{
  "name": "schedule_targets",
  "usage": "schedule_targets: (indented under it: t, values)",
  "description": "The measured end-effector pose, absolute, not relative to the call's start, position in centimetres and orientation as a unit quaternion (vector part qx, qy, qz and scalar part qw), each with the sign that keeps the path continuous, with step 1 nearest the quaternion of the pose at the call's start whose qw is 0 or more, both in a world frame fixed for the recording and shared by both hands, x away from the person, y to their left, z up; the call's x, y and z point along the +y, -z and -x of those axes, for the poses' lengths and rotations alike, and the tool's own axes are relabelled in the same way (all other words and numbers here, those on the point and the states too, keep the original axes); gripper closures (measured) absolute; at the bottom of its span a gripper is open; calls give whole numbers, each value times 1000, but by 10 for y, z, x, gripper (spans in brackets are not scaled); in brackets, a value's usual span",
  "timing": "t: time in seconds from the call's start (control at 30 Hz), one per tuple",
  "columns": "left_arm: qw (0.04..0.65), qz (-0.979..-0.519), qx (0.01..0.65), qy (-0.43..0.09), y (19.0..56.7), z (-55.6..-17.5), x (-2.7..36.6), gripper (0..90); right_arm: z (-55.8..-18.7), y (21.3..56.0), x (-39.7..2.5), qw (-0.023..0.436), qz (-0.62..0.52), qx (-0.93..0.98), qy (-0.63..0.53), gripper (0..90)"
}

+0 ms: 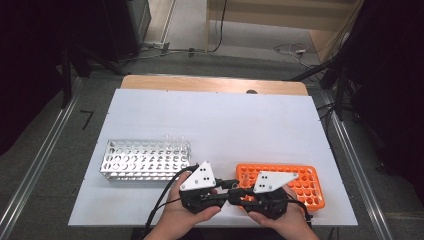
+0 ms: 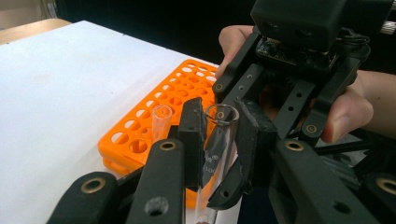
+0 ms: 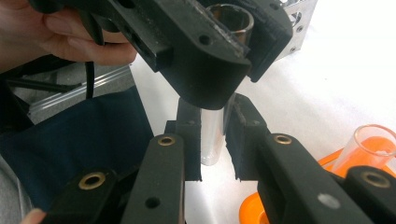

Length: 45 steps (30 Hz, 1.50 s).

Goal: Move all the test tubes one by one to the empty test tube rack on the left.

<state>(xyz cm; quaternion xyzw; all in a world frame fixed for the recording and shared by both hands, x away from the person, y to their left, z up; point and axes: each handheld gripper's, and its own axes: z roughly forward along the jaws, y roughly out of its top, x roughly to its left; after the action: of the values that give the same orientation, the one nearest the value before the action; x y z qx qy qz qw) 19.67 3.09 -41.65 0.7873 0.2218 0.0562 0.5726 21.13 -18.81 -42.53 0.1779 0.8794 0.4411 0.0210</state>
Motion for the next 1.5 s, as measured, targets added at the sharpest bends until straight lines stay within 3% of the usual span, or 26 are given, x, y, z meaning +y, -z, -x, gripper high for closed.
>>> schedule_targets:
  t: [0.77,1.17,1.33,1.5]
  values:
    - [571,-785,226,-84,416,-195,31,763,-213,426,-189,16,-186,875,-447,715]
    - [578,-772,242,-102,409,-199,45,764,-215,422,-194,7,-185,863,-470,375]
    - [581,-768,248,-110,406,-201,52,764,-217,417,-202,20,-196,853,-483,264]
    - [582,-762,256,-119,403,-204,61,764,-219,412,-210,39,-217,843,-490,87]
